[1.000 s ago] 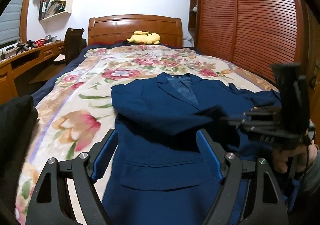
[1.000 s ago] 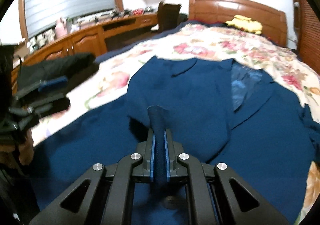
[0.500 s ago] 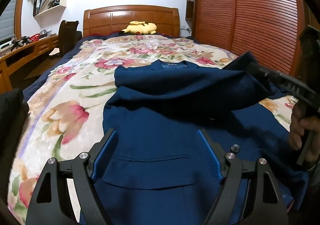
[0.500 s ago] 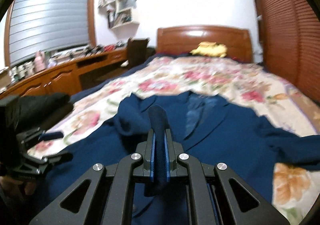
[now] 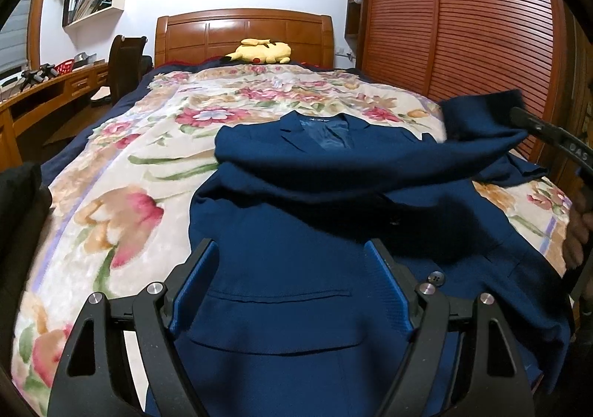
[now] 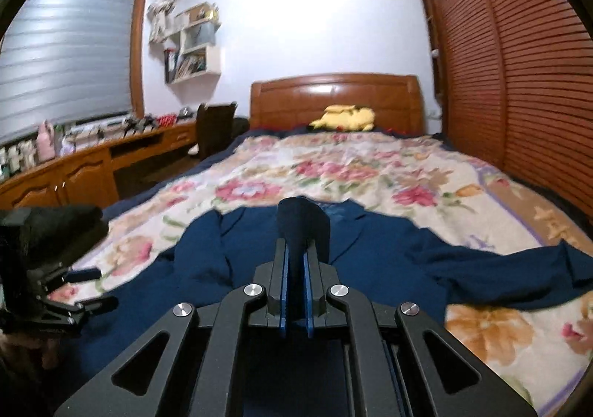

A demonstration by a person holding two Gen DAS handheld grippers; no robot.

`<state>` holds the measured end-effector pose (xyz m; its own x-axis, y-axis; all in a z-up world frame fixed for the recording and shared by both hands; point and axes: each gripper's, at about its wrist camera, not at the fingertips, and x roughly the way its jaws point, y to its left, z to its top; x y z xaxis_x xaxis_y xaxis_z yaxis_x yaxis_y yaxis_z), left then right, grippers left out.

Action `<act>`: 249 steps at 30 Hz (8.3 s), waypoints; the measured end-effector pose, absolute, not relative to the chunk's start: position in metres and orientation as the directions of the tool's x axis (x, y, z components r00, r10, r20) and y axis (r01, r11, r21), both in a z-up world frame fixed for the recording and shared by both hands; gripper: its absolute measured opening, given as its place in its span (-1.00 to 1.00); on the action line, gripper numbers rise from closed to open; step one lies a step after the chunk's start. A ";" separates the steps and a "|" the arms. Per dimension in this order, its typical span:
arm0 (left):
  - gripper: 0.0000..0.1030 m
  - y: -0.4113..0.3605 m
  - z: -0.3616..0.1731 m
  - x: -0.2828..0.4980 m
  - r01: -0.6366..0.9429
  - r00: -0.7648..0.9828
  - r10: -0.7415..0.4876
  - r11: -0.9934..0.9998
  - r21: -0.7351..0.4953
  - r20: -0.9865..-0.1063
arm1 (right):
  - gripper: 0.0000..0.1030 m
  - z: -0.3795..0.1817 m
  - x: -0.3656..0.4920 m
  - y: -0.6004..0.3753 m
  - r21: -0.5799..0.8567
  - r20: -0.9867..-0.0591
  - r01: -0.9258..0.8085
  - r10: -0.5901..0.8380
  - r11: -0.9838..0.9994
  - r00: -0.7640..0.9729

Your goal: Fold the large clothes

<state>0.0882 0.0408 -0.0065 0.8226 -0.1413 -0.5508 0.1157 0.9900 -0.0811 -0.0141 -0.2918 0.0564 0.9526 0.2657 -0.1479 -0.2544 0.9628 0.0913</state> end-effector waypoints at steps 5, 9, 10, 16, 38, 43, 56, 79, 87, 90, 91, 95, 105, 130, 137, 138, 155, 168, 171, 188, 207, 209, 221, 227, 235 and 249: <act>0.57 0.046 -0.008 0.088 0.113 0.816 -0.154 0.988 -0.107 -0.557 | -0.87 0.040 -0.042 -0.300 0.087 -0.203 -0.186 0.200 0.979 0.959; 0.57 0.045 -0.005 0.087 0.117 0.822 -0.159 0.987 -0.110 -0.547 | -0.57 0.018 -0.057 -0.292 0.055 -0.333 -0.209 0.215 0.976 0.918; 0.57 0.046 -0.004 0.086 0.117 0.824 -0.158 0.987 -0.109 -0.545 | -0.35 0.014 -0.060 -0.290 0.042 -0.361 -0.209 0.210 0.977 0.909; 0.57 0.049 0.003 0.082 0.117 0.837 -0.162 0.986 -0.118 -0.523 | 0.29 0.029 -0.068 -0.289 -0.017 -0.373 -0.188 0.168 0.982 0.912; 0.71 0.065 0.009 0.076 0.096 0.855 -0.146 0.987 -0.125 -0.497 | 0.28 -0.015 0.075 -0.311 -0.035 -0.739 -0.262 0.151 0.964 0.656; 0.71 0.068 0.006 0.079 0.088 0.848 -0.146 0.987 -0.136 -0.510 | -0.53 -0.016 0.071 -0.296 -0.109 -0.730 -0.356 0.168 0.928 0.663; 0.72 0.069 -0.003 0.085 0.071 0.833 -0.126 0.990 -0.122 -0.539 | -0.91 0.019 0.042 -0.327 -0.137 -0.563 -0.173 0.067 0.975 0.824; 0.72 0.082 -0.005 0.097 0.082 0.829 -0.131 0.990 -0.114 -0.544 | 0.22 0.031 0.174 -0.185 -0.135 -0.580 -0.466 0.312 0.874 0.753; 0.72 0.078 -0.007 0.098 0.089 0.822 -0.132 0.991 -0.104 -0.554 | 0.22 0.005 0.244 -0.141 -0.151 -0.647 -0.491 0.290 0.858 0.705; 0.72 0.076 -0.006 0.096 0.102 0.828 -0.143 0.989 -0.104 -0.543 | 0.22 -0.014 0.269 -0.135 -0.181 -0.692 -0.461 0.220 0.869 0.687; 0.72 0.076 -0.005 0.095 0.105 0.831 -0.145 0.989 -0.104 -0.538 | 0.22 -0.019 0.277 -0.133 -0.200 -0.702 -0.441 0.186 0.875 0.687; 0.72 0.077 -0.002 0.091 0.112 0.841 -0.152 0.988 -0.109 -0.519 | 0.22 -0.025 0.296 -0.143 -0.156 -0.700 -0.367 0.159 0.917 0.696; 0.72 0.056 0.008 0.083 0.125 0.867 -0.135 0.991 -0.052 -0.480 | 0.22 -0.007 0.240 -0.194 -0.124 -0.636 -0.370 0.212 0.921 0.742; 1.00 -0.023 0.020 0.098 0.245 0.863 -0.273 0.962 -0.122 -0.426 | 0.23 -0.009 0.174 -0.412 -0.099 -0.578 0.067 -0.112 0.993 0.808; 1.00 -0.026 0.011 0.110 0.210 0.854 -0.240 0.971 -0.115 -0.462 | 0.30 -0.020 0.174 -0.461 -0.072 -0.584 0.215 -0.216 0.974 0.782; 1.00 -0.026 0.010 0.111 0.209 0.852 -0.238 0.971 -0.114 -0.466 | 0.30 -0.022 0.176 -0.469 -0.076 -0.587 0.236 -0.235 0.969 0.775; 1.00 -0.048 -0.002 0.109 0.238 0.830 -0.221 0.971 -0.034 -0.512 | 0.30 -0.024 0.217 -0.550 -0.015 -0.639 0.374 -0.297 0.927 0.709; 1.00 -0.047 -0.004 0.113 0.238 0.819 -0.225 0.970 -0.043 -0.528 | 0.11 -0.065 0.248 -0.528 -0.135 -0.718 0.253 -0.270 0.958 0.641; 1.00 -0.046 -0.003 0.113 0.237 0.819 -0.229 0.970 -0.054 -0.526 | -0.93 -0.059 0.244 -0.528 -0.167 -0.713 0.273 -0.308 0.947 0.630; 1.00 -0.012 0.016 0.082 0.220 0.854 -0.216 0.974 -0.048 -0.473 | -0.93 0.102 0.139 -0.368 -0.327 -0.433 0.119 -0.260 0.938 0.863; 1.00 0.057 0.017 0.063 0.120 0.875 -0.125 0.992 -0.041 -0.467 | -0.93 0.153 0.054 -0.197 -0.378 -0.340 -0.255 0.123 0.890 0.932; 1.00 0.064 0.017 0.060 0.108 0.878 -0.116 0.993 -0.044 -0.465 | -0.93 0.157 0.044 -0.189 -0.372 -0.329 -0.290 0.166 0.882 0.930; 1.00 0.089 0.017 0.060 0.061 0.886 -0.092 0.995 -0.083 -0.455 | -0.93 0.149 0.027 -0.161 -0.382 -0.351 -0.428 0.300 0.819 0.887; 1.00 0.089 0.017 0.061 0.060 0.888 -0.089 0.995 -0.079 -0.452 | 0.02 0.155 0.021 -0.175 -0.331 -0.365 -0.434 0.311 0.838 0.878; 1.00 0.084 0.014 0.065 0.065 0.882 -0.084 0.996 -0.056 -0.463 | 0.24 0.139 0.024 -0.187 -0.335 -0.384 -0.400 0.264 0.853 0.885; 1.00 0.063 0.000 0.074 0.113 0.844 -0.114 0.993 -0.033 -0.523 | 0.24 0.064 0.054 -0.240 -0.202 -0.544 -0.357 0.198 0.912 0.815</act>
